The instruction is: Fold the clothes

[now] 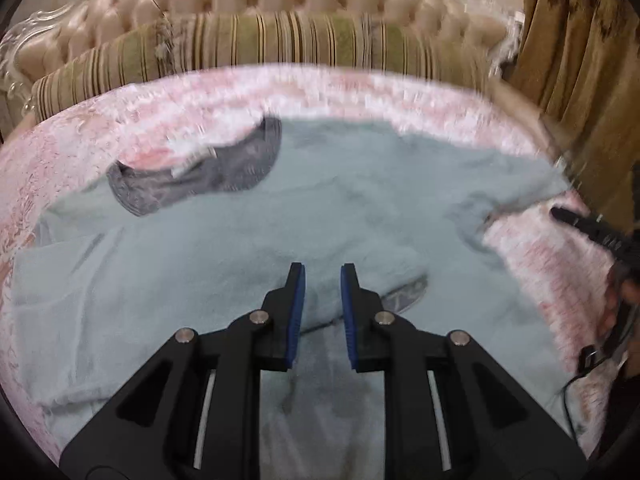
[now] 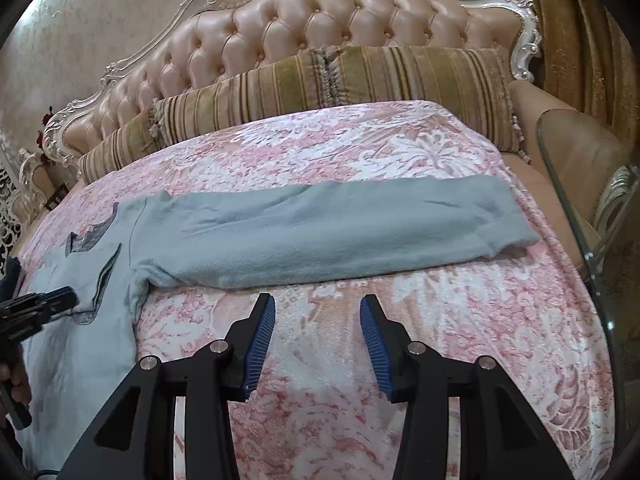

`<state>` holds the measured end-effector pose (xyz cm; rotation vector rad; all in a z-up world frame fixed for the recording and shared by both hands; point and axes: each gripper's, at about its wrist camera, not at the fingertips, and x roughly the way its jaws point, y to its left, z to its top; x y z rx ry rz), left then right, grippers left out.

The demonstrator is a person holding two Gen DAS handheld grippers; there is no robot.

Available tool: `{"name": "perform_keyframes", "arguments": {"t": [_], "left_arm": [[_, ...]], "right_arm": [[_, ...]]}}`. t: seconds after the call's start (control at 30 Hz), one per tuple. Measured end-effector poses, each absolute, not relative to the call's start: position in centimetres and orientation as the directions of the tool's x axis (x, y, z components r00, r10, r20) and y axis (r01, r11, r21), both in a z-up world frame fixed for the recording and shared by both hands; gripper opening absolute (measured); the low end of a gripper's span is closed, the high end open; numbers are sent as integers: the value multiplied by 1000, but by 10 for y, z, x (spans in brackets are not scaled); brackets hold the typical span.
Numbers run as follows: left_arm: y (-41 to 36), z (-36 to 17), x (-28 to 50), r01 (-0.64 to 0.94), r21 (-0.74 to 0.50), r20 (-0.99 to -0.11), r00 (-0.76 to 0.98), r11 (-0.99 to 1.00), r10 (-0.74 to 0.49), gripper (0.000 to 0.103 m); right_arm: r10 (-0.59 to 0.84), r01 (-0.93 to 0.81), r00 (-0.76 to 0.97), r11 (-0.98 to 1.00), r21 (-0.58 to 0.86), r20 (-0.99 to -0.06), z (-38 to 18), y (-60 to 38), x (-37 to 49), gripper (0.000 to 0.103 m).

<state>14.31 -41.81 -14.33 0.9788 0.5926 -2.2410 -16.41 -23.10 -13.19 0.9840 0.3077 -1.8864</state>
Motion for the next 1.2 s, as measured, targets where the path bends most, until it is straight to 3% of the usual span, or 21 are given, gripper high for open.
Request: {"name": "perform_keyframes", "arguments": {"t": [0.27,0.5,0.6,0.73,0.9,1.1,1.13,1.2], "left_arm": [[-423,-159,146,696,-176,-772,-536,-696,-341,21],[-430,-163,155,682,-254,-744,-591,-686,-312,22],[-430,-163,155,671,-278,-736,-609,-688,-297,27],[-426,-161,153,641,-311,-718,-642,-702,-269,50],[-425,-148,162,660,-331,-713,-643,-674,-280,50],[-422,-109,207,679,-352,-637,-678,-644,-367,51],[-421,-103,217,683,-346,-622,-680,-643,-388,51],[-421,-94,235,693,-332,-598,-679,-640,-426,51]], "right_arm": [[-601,775,-311,-609,170,-736,-125,-202,-202,49],[-573,659,-320,-707,256,-755,-130,-174,-263,49],[-567,665,-322,-705,245,-758,-134,-181,-264,50],[-563,663,-320,-708,245,-762,-137,-192,-265,50],[-556,664,-318,-709,238,-768,-144,-202,-265,50],[-544,671,-342,-712,206,-767,-144,-212,-269,50],[-539,675,-348,-712,194,-767,-144,-215,-270,47],[-534,678,-354,-712,183,-768,-145,-218,-271,24]]}}
